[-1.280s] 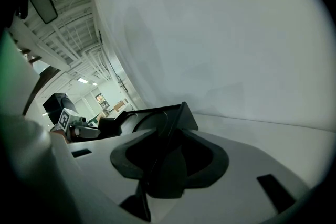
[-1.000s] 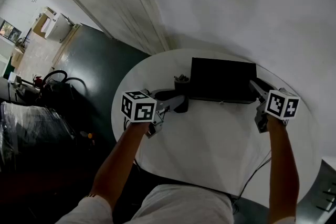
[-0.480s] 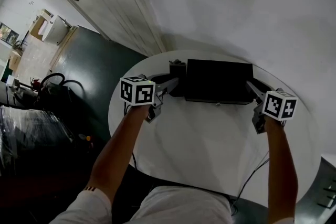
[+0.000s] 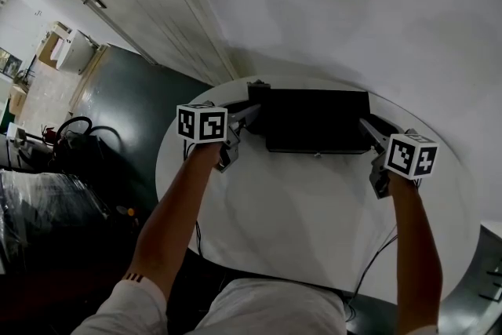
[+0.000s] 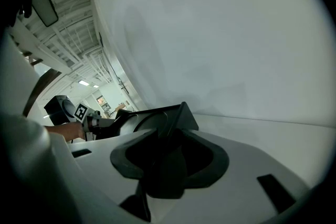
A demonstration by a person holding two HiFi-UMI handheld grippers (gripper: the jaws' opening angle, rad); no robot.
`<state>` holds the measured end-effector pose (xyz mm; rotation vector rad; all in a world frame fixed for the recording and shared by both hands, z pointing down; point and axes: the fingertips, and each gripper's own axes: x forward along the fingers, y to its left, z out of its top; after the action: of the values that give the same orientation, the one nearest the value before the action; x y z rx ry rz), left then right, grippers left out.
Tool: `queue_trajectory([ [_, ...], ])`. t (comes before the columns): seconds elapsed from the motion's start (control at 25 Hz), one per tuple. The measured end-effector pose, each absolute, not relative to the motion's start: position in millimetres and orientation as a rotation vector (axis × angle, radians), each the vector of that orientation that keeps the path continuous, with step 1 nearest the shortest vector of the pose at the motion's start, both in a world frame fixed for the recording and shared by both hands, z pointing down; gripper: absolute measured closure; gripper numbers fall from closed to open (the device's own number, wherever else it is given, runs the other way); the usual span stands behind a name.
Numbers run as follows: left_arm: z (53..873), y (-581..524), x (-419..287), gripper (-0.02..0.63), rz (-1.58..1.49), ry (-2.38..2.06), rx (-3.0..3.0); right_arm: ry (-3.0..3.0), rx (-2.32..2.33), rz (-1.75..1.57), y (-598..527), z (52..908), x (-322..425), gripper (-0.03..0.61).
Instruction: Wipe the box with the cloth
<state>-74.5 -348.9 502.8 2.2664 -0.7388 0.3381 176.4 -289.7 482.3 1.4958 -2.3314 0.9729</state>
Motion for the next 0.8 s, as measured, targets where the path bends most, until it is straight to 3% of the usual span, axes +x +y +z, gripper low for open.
queue_trajectory([
  [0.8,486.0,-255.1,-76.6,0.506,0.289,-0.7,2.297,-2.34,1.496,0.971,-290.2,484.3,178.6,0.436],
])
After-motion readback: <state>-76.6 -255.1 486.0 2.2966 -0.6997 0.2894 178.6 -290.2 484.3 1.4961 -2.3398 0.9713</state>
